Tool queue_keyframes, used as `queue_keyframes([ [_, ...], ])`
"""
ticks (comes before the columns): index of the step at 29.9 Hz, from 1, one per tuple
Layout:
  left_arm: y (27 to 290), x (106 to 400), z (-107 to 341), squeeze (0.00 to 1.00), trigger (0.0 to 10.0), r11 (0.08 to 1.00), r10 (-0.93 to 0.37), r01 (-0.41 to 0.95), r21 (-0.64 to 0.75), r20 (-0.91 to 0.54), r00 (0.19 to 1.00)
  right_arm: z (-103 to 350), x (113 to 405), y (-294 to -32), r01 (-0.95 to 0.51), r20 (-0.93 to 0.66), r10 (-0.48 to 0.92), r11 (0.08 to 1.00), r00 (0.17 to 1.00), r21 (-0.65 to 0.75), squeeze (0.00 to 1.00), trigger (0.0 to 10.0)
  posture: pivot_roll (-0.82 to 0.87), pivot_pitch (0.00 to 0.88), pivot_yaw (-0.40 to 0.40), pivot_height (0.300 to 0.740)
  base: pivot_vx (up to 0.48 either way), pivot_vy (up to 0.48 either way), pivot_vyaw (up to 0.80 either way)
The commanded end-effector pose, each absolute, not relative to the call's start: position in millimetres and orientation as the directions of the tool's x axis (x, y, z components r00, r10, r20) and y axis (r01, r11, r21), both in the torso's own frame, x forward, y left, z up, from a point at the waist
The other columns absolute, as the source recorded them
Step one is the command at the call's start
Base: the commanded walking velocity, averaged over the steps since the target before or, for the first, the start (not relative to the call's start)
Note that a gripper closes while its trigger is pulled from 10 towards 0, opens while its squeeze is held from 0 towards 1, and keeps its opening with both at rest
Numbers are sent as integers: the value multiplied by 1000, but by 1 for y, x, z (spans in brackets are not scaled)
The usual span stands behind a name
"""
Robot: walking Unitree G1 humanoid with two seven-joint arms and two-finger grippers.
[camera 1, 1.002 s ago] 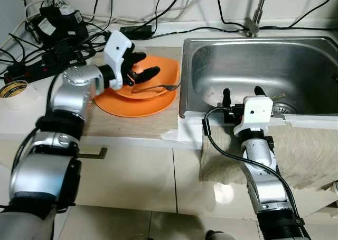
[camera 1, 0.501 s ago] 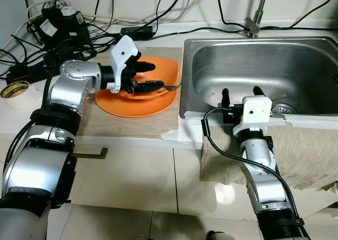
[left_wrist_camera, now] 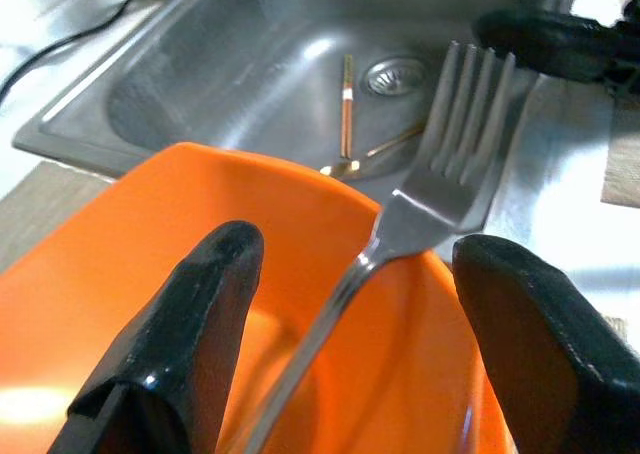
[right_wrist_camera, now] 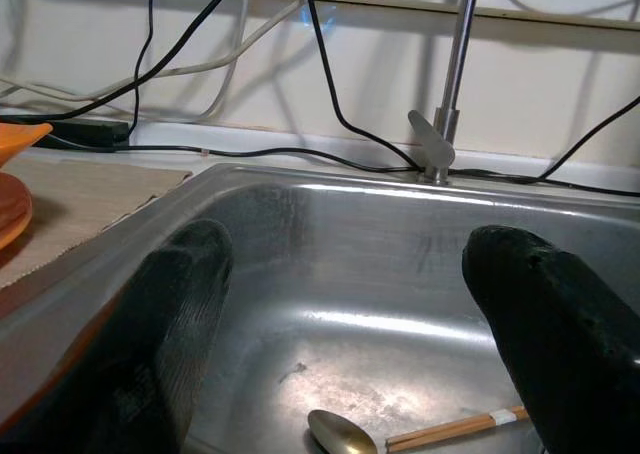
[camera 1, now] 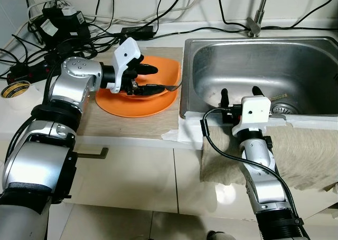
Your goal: Kitchen organization
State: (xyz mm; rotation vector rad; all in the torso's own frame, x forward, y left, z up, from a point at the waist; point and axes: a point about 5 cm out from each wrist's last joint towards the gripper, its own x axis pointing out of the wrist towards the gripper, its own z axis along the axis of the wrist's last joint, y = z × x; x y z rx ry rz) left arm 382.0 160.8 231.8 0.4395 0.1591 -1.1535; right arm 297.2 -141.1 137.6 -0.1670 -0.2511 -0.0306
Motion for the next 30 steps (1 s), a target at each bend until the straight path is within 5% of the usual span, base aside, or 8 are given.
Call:
queue_keyframes([
  [1,162,384,238,0,10000,306,-833,909,283,-384,399,136,296,-138,46,247,-5,986,969,-160,0,10000,-85,0,116,736,0,0,0],
  [30,135,390,240,0,10000,288,-854,914,286,-355,380,136,294,-139,56,245,-16,986,969,-159,0,10000,-99,0,126,736,0,0,0],
])
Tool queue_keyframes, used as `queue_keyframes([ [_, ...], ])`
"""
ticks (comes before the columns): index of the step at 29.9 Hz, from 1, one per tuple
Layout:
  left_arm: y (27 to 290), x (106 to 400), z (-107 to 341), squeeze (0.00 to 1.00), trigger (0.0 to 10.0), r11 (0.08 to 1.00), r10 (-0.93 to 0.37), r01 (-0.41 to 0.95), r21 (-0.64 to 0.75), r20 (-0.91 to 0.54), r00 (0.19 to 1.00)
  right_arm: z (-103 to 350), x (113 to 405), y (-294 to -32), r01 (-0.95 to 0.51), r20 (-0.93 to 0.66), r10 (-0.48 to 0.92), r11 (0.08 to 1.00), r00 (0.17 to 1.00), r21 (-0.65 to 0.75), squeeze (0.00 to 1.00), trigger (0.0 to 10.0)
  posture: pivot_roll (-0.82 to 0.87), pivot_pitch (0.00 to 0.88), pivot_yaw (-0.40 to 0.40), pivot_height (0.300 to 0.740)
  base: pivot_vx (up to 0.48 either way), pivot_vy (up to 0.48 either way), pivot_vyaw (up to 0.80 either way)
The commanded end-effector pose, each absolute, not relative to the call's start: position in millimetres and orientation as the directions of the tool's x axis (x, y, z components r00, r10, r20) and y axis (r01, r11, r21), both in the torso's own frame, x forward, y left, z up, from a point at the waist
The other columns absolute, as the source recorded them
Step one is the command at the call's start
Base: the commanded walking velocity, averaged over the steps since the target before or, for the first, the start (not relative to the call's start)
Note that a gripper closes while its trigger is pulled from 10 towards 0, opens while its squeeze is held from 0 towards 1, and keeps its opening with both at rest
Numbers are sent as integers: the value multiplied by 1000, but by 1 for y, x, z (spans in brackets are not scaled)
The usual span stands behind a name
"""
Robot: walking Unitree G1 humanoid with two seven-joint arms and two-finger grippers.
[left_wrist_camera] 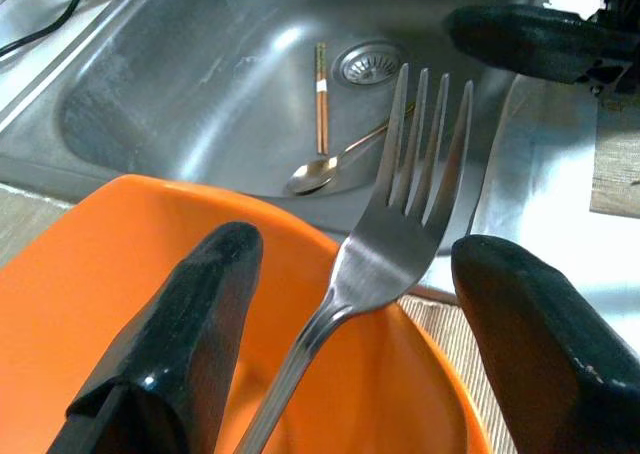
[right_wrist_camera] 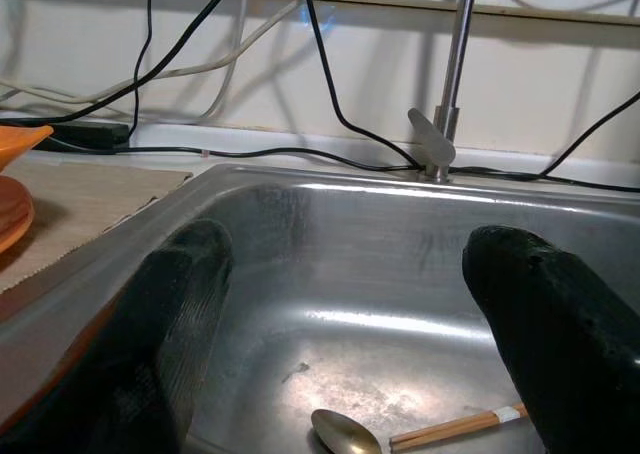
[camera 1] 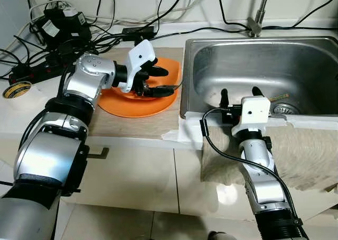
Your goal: Kitchen organization
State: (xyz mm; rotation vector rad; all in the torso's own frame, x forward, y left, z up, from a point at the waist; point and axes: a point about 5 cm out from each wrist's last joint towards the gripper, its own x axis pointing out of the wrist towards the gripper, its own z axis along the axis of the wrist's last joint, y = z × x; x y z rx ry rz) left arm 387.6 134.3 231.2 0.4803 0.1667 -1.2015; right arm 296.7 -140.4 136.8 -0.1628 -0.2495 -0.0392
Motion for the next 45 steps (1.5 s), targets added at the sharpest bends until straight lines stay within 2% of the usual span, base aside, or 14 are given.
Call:
queue_keyframes([
  [1,135,390,240,0,10000,287,-855,914,286,-353,380,136,294,-139,56,246,-16,986,969,-159,0,10000,-100,0,128,736,0,0,0],
  [18,111,387,233,0,10000,289,-893,922,256,-274,356,136,295,-137,53,244,-14,987,970,-155,0,10000,-93,0,129,736,0,0,0],
  [37,108,386,223,0,10000,313,-883,921,232,-286,372,135,294,-137,55,242,-17,987,970,-154,0,10000,-94,0,131,736,0,0,0],
  [45,108,386,220,0,10000,324,-873,917,233,-301,385,135,294,-137,54,240,-16,987,971,-154,0,10000,-93,0,131,736,-165,414,0],
])
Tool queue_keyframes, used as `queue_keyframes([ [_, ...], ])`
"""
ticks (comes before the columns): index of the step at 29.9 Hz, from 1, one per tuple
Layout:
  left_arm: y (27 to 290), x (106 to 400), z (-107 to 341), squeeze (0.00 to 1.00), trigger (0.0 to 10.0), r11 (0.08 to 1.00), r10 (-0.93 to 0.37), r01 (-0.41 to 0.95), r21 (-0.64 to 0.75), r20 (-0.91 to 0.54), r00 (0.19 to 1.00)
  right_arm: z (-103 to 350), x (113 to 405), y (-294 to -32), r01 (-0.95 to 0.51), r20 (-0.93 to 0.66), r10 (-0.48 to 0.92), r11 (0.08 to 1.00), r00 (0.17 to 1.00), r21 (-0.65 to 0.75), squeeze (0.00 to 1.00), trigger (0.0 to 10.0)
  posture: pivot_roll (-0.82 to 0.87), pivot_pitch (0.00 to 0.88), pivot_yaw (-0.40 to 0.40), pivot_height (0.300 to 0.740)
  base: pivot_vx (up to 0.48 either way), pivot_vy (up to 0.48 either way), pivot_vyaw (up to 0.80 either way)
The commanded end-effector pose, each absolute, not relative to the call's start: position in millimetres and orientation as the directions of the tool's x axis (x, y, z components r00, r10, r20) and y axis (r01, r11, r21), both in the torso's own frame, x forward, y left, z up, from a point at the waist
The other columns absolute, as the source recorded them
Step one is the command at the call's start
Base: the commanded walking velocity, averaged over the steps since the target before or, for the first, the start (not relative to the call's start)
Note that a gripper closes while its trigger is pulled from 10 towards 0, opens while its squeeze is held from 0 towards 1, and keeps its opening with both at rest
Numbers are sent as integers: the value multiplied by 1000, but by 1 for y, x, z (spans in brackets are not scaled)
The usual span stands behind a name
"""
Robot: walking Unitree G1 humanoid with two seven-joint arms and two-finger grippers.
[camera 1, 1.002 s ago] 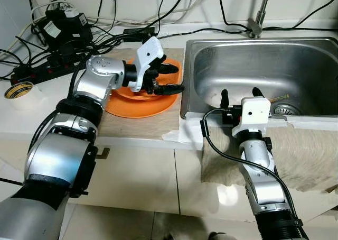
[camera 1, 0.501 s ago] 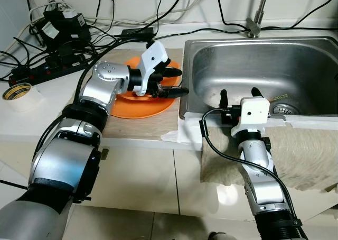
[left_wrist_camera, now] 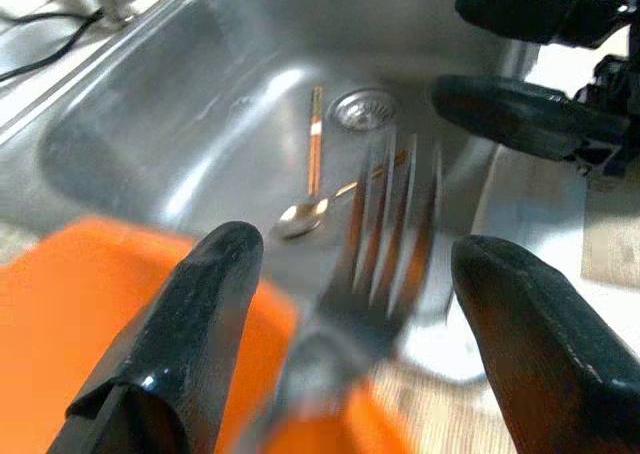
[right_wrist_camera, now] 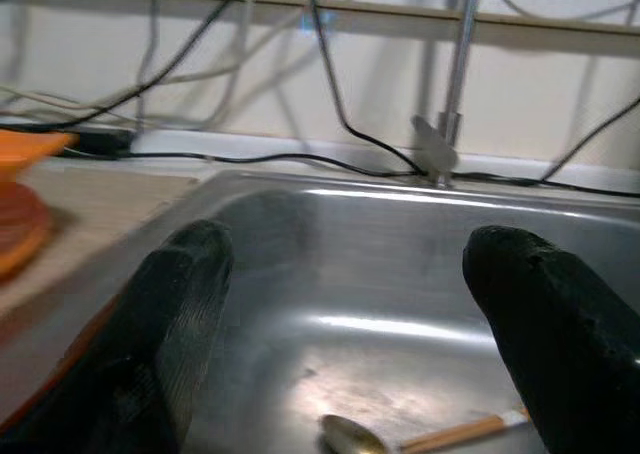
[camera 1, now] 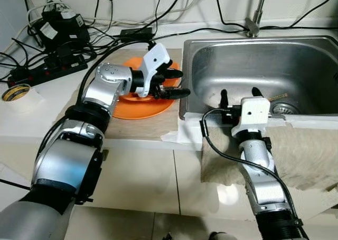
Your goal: Kitchen organization
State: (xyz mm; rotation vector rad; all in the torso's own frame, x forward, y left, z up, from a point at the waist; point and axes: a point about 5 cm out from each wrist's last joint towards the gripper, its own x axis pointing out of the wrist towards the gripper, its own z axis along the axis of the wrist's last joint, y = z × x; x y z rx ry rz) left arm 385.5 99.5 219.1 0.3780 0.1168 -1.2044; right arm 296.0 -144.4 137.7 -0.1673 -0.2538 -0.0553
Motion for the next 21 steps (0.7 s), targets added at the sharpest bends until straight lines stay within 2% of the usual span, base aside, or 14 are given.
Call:
queue_keyframes([
  [1,108,387,218,0,10000,326,-868,916,234,-309,388,135,294,-137,54,239,-16,987,971,-153,0,10000,-93,0,131,736,-334,349,0],
  [5,108,387,217,0,10000,338,-863,907,251,-303,405,135,293,-136,53,238,-16,987,971,-153,0,10000,-94,0,130,736,-363,316,0],
  [17,104,386,216,0,10000,334,-855,895,296,-304,420,134,292,-136,51,230,-16,987,973,-151,0,10000,-93,0,130,736,0,0,0],
  [21,103,388,219,0,10000,367,-856,883,293,-266,444,132,293,-137,55,216,-24,989,976,-138,0,10000,-91,0,128,736,0,0,0],
])
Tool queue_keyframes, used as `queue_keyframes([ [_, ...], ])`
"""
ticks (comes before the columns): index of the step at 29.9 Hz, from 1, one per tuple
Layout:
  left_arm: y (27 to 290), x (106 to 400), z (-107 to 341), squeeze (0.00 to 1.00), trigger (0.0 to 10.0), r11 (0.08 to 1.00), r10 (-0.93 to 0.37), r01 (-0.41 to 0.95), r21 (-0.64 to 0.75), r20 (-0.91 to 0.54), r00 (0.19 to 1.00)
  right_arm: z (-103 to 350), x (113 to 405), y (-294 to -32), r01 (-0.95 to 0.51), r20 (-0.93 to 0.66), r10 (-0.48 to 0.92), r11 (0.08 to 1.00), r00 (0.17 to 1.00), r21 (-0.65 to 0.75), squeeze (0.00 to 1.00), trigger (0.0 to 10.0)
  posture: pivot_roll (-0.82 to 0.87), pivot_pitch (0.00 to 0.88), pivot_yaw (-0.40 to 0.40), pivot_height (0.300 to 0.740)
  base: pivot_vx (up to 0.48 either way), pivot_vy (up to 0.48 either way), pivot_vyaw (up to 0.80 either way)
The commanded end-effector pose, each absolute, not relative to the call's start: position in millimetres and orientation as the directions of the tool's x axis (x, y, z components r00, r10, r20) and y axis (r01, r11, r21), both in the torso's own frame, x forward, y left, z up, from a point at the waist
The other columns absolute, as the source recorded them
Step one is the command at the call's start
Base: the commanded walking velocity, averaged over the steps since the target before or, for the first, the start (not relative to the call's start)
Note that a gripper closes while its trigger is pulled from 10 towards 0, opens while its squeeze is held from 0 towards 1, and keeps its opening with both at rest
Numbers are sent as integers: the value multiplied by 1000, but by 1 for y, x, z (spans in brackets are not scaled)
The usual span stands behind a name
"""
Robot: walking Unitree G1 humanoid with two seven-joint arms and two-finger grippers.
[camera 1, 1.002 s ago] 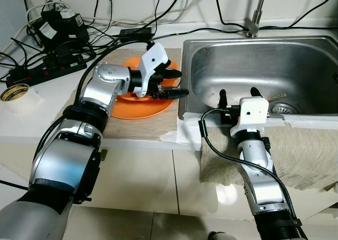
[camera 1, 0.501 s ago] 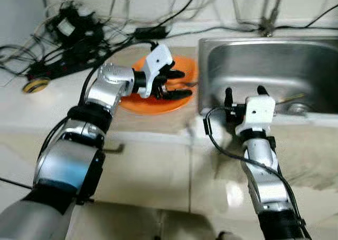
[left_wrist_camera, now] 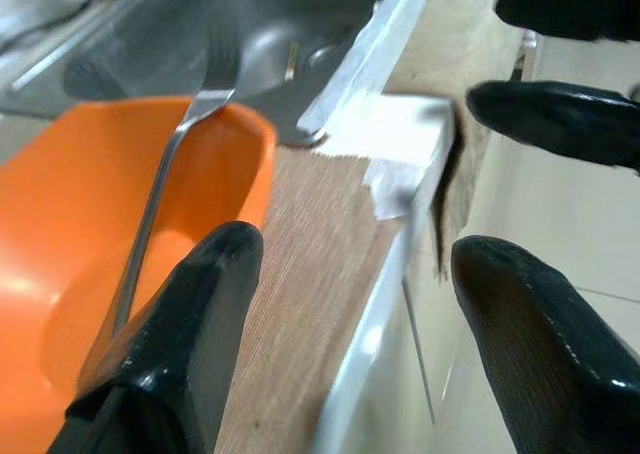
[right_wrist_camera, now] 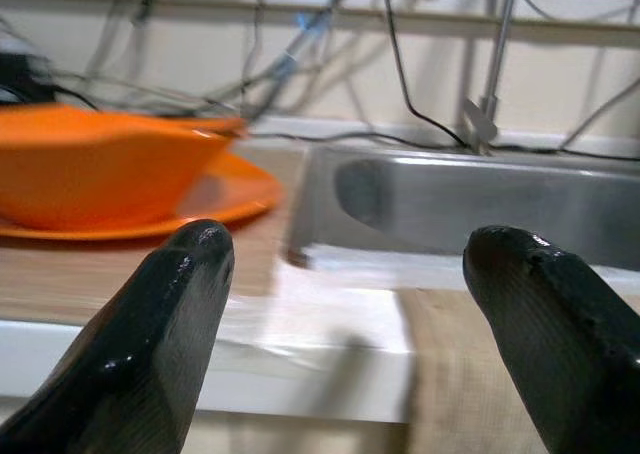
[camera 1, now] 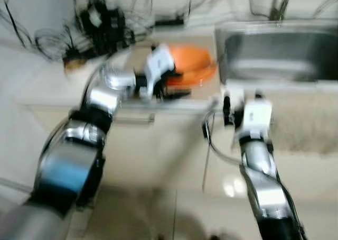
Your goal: Kitchen organization
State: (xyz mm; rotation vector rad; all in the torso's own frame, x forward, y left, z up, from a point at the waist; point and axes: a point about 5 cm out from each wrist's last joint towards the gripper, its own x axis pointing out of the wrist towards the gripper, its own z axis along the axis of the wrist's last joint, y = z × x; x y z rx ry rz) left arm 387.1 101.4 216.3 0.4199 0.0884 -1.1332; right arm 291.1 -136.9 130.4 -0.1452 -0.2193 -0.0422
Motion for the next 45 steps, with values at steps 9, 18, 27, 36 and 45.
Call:
queue_keyframes([
  [9,104,392,231,0,10000,455,-839,838,300,-169,517,134,294,-138,54,218,-18,986,976,-159,0,10000,-88,0,110,736,0,0,-328],
  [18,98,384,224,0,10000,522,-835,820,234,-54,547,135,297,-137,48,217,-17,989,976,-139,0,10000,-76,0,106,736,0,0,-244],
  [27,99,382,229,0,10000,734,-679,665,138,119,725,136,298,-134,40,223,-7,989,975,-144,0,10000,-64,0,104,736,0,0,-89],
  [36,144,371,197,0,10000,975,-199,215,-56,204,958,151,298,-146,128,306,-82,983,948,-132,0,10000,-57,0,101,736,0,0,0],
  [45,165,336,192,0,10000,998,-40,26,63,227,973,157,291,-163,280,398,-170,930,901,-237,0,10000,-51,0,108,736,0,0,0],
])
